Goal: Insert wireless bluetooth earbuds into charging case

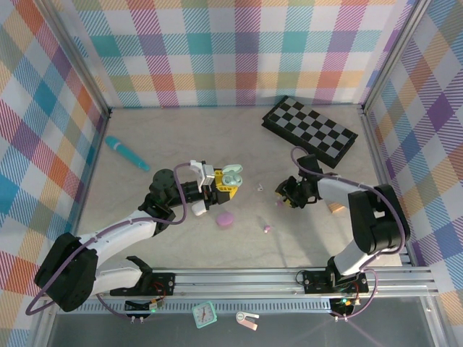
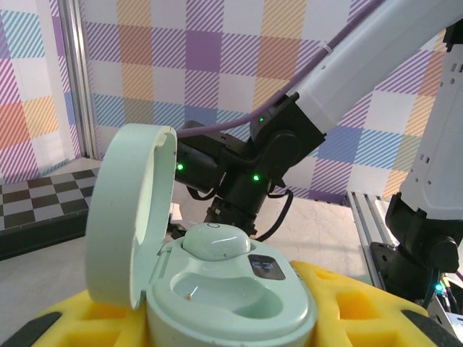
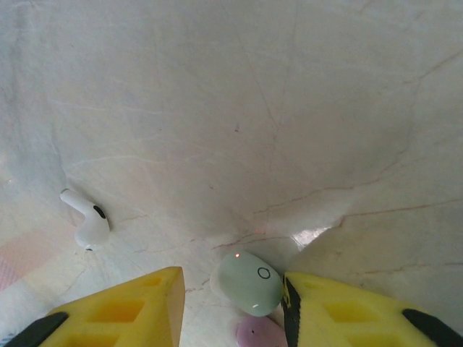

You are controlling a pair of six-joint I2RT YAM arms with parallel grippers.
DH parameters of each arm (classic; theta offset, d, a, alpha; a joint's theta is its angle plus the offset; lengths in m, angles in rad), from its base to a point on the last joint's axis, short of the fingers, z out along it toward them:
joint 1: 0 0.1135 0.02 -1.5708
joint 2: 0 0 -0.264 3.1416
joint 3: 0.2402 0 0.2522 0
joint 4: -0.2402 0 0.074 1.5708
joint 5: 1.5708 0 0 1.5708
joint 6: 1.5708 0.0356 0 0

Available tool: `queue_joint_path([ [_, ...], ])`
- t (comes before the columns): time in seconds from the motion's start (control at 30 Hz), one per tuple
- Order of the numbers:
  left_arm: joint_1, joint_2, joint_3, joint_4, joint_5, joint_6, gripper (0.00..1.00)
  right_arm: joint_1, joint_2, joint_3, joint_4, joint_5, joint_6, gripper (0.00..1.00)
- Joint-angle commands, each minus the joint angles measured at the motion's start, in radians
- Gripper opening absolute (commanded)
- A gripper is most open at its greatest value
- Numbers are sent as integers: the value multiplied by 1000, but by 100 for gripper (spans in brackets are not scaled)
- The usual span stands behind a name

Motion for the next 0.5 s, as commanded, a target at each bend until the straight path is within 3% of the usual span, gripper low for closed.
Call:
queue_joint_path([
  [0.0, 11, -21, 0, 19, 10, 25, 34, 6, 54, 69, 121, 56, -60, 40],
  [0.27, 12, -17, 0, 20, 8, 30, 35, 6, 65, 120, 53, 99, -117, 47],
  [0.47, 12, -17, 1, 21, 9, 30, 35, 7, 71, 157, -25, 133, -191, 44],
])
